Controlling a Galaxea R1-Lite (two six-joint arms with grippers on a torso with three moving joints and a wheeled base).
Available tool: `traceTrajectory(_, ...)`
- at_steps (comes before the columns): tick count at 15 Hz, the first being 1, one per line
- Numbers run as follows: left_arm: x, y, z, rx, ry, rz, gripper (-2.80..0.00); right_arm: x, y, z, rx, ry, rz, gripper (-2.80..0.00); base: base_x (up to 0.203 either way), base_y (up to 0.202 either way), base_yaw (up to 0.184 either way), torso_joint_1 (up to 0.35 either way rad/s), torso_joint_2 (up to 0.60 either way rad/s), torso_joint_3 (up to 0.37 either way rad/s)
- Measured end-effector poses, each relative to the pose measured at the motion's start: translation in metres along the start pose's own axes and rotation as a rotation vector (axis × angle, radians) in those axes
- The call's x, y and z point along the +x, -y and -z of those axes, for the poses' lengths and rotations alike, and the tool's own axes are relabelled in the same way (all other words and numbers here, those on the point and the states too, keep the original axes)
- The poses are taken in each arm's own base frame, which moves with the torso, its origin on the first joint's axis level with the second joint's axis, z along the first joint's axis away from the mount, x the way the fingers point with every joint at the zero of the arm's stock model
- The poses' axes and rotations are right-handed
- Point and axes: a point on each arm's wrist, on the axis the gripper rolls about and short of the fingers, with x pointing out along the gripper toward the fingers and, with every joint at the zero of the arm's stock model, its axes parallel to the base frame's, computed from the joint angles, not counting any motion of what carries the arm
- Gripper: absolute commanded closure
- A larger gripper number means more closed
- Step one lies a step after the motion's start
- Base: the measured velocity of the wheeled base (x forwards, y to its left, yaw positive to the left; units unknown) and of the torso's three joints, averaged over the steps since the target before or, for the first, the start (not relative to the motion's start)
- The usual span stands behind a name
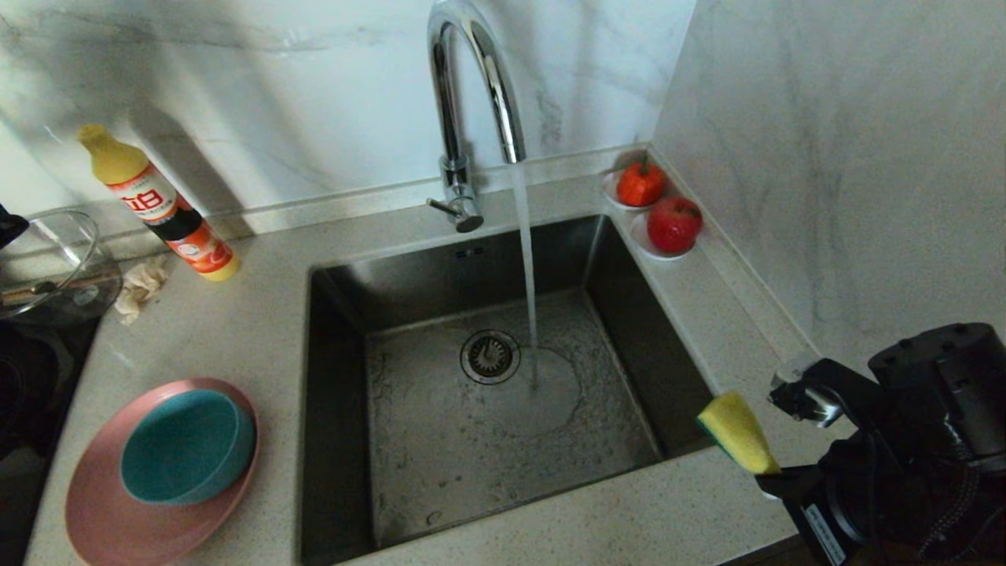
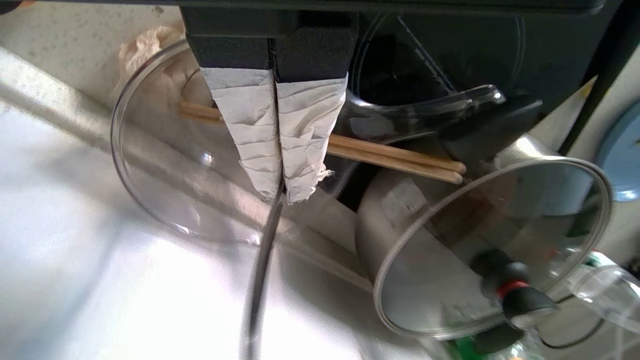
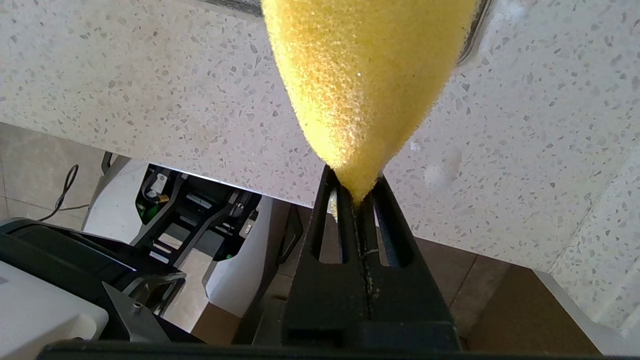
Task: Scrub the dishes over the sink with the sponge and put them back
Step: Place the spoon in the glass basin
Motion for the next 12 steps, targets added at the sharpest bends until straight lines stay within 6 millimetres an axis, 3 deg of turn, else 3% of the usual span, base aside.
traceTrajectory(5,0.009,0.004,0.012,0.007,-0.016,0.015,0.0,0.001,0.001,0.0,0.002,-0.002,0.003,0.0,0.0,0.0,0.0,0.0,0.0,0.0)
traceTrajectory(12,0.018,0.014,-0.01,-0.038,0.049,0.035,0.0,0.003,0.0,0.001,0.0,-0.013,0.004,0.0,0.0,0.0,0.0,0.0,0.0,0.0)
